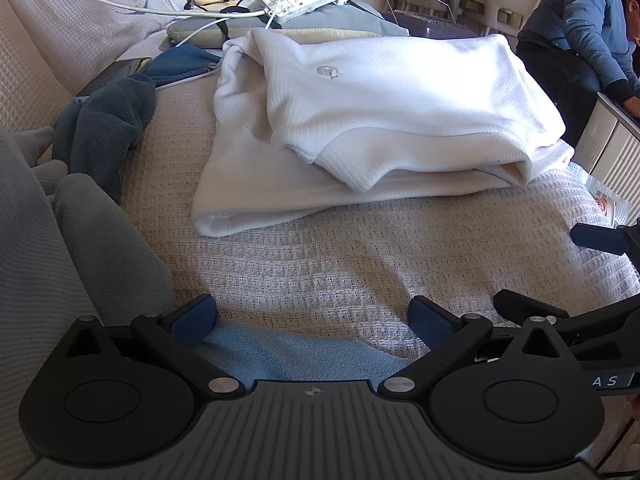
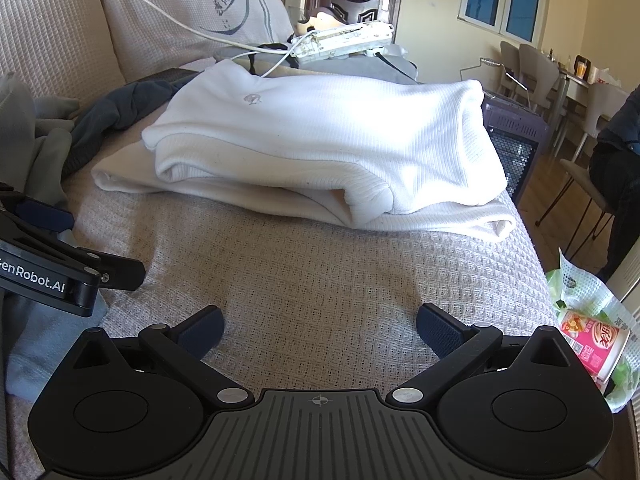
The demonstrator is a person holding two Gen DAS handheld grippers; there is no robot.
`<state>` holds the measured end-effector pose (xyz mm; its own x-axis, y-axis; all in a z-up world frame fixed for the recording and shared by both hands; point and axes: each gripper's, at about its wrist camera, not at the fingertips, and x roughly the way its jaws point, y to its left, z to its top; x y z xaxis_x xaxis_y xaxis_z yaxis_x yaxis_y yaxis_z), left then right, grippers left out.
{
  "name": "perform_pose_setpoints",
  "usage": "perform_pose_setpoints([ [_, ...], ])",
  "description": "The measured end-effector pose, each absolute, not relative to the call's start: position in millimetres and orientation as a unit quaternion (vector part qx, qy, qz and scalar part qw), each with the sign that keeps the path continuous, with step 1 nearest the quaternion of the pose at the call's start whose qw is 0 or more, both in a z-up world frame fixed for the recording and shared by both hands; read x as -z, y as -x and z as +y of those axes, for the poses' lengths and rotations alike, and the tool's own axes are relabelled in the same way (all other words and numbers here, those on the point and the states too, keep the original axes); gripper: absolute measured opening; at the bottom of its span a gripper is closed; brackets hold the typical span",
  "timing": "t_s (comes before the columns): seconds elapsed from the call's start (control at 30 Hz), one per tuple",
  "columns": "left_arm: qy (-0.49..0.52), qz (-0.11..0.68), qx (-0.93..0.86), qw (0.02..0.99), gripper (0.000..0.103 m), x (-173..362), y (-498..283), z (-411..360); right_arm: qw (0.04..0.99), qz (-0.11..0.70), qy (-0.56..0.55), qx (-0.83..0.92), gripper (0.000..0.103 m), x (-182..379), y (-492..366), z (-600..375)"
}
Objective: Fold clothes
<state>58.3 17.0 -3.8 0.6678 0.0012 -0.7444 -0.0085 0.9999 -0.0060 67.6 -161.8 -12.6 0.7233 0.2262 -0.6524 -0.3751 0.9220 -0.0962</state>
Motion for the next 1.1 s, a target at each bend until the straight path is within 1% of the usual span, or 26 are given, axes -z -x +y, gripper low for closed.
perform_pose_setpoints([
  [1.1, 0.002, 0.409, -0.002, 0.913, 0.103, 4.2, -58.1, 16.2, 0.923, 0.328, 0.115, -0.166, 0.103, 13.5, -65.9, -162.6],
])
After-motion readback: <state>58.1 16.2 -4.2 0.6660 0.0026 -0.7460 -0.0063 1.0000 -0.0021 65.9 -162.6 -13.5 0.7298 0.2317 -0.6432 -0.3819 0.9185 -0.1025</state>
